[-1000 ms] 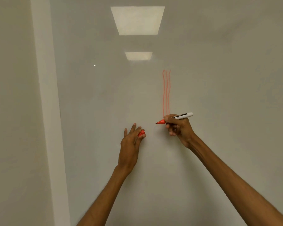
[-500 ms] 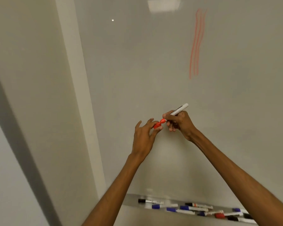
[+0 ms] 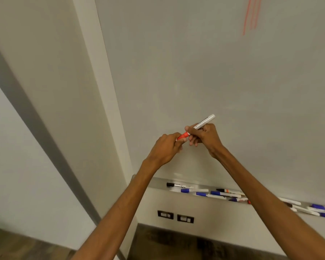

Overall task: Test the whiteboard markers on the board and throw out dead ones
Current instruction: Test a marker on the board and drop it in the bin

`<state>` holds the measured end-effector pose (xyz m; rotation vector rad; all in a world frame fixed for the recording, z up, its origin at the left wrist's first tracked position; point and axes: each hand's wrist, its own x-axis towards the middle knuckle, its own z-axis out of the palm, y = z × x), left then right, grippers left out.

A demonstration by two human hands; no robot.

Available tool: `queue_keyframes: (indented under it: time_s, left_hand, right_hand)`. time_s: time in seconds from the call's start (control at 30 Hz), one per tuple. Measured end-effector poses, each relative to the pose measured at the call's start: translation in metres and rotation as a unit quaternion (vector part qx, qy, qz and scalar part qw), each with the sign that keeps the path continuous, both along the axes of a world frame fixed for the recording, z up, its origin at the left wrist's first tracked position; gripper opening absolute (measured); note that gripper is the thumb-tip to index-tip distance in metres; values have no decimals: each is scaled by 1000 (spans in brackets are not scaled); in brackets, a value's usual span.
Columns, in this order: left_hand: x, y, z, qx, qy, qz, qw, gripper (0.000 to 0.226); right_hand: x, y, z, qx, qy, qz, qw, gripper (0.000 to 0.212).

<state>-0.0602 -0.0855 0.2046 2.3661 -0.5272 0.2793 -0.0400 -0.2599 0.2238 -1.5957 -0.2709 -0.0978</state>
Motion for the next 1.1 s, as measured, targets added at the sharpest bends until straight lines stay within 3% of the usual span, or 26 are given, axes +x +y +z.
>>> queue_keyframes:
  time_s: [0.1,0.33,0.7,0.9,1.1]
  left_hand:
    - [-16,2,-21,37,33,15,999,43]
    - [-32,10,-54,117,21,47,992,46]
    - [-48,47,-82,52,61,33,996,26]
    - [-50,60,-96,26,93,60,994,25]
    - [-46,67,-109,28,112,107,988,22]
  right_hand:
    - [-11,10,-30,11,29,-16,999,22]
    - [-33,27,-76,55,83,-59,993,23]
    - [-70,53,-113,65,138,-20,988,8]
    - [-65,45,-124,38,190,13,981,28]
    - [-43,26,-143,-32,171,42,984,22]
